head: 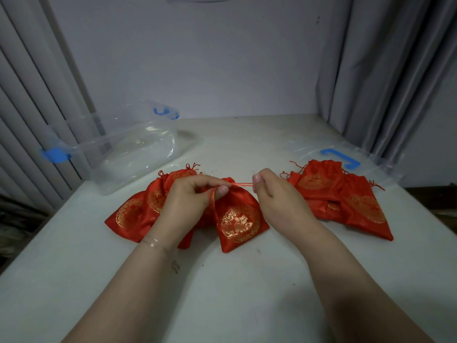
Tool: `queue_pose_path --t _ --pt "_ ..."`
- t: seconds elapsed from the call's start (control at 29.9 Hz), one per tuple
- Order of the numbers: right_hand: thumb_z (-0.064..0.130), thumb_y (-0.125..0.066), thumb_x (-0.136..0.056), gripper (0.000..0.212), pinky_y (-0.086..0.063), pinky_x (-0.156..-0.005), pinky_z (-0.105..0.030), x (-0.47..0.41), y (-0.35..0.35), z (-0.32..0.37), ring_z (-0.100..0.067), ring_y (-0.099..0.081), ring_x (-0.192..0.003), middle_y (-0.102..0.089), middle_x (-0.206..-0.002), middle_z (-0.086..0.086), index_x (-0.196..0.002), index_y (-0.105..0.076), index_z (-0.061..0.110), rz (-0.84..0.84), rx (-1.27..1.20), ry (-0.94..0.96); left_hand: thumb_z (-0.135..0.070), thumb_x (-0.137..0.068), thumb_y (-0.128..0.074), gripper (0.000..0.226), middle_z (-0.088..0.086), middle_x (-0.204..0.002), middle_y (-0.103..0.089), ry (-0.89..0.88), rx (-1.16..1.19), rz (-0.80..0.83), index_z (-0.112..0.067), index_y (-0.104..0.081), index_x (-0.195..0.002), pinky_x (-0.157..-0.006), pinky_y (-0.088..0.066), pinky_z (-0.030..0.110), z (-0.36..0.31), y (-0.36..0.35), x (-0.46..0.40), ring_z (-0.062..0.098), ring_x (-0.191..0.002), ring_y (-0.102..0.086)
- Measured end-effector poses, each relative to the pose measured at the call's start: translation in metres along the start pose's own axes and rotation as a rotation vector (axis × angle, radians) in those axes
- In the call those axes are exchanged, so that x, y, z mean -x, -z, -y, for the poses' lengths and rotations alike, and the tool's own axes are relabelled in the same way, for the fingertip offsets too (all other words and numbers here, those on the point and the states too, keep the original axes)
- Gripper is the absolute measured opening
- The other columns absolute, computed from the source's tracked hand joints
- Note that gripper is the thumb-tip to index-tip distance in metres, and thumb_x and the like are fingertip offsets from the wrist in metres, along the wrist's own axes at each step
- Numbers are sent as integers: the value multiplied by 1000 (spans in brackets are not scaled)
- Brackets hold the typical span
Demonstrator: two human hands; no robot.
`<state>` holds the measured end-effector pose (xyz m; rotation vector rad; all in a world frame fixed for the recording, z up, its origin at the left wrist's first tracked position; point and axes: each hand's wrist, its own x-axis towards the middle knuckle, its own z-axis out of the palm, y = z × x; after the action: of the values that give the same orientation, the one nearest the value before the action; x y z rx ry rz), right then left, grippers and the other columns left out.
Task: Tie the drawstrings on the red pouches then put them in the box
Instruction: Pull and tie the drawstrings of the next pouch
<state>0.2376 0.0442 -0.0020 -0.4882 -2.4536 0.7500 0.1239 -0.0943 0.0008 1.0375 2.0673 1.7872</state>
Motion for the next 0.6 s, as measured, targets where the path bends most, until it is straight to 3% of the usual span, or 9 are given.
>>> queue_pose_path --t 0.17,0.3,0.43,0.6 --pt "38 -40 -97 38 -36 -59 -38 -1 3 1 -17 -46 -62 -45 -59 5 -63 -37 20 96 -47 -35 -1 -74 -74 13 -2 -77 -72 114 133 -23 -11 -74 -82 -65 -48 9 -5 2 0 -2 -70 -65" --pt "38 -50 -90 39 -38 -56 -40 -2 4 -3 -15 -42 -56 -45 -58 1 -61 -42 13 160 -117 -68 1 -74 -74 14 5 -83 -72 149 146 -17 -5 -74 -87 -63 -48 9 -4 3 0 -1 -70 -65" --pt "36 -56 -86 35 -39 -57 -35 -2 4 -8 -12 -45 -55 -47 -56 4 -61 -49 13 224 -149 -86 5 -73 -73 14 1 -72 -70 168 169 -15 -6 -71 -81 -61 -49 11 -2 4 -1 2 -64 -65" --pt "37 -60 -82 26 -45 -62 -36 -1 4 -9 -9 -50 -60 -55 -64 8 -64 -55 19 185 -13 -72 7 -73 -74 17 5 -75 -69 130 104 26 -7 -68 -80 -65 -52 14 0 6 -1 6 -70 -66"
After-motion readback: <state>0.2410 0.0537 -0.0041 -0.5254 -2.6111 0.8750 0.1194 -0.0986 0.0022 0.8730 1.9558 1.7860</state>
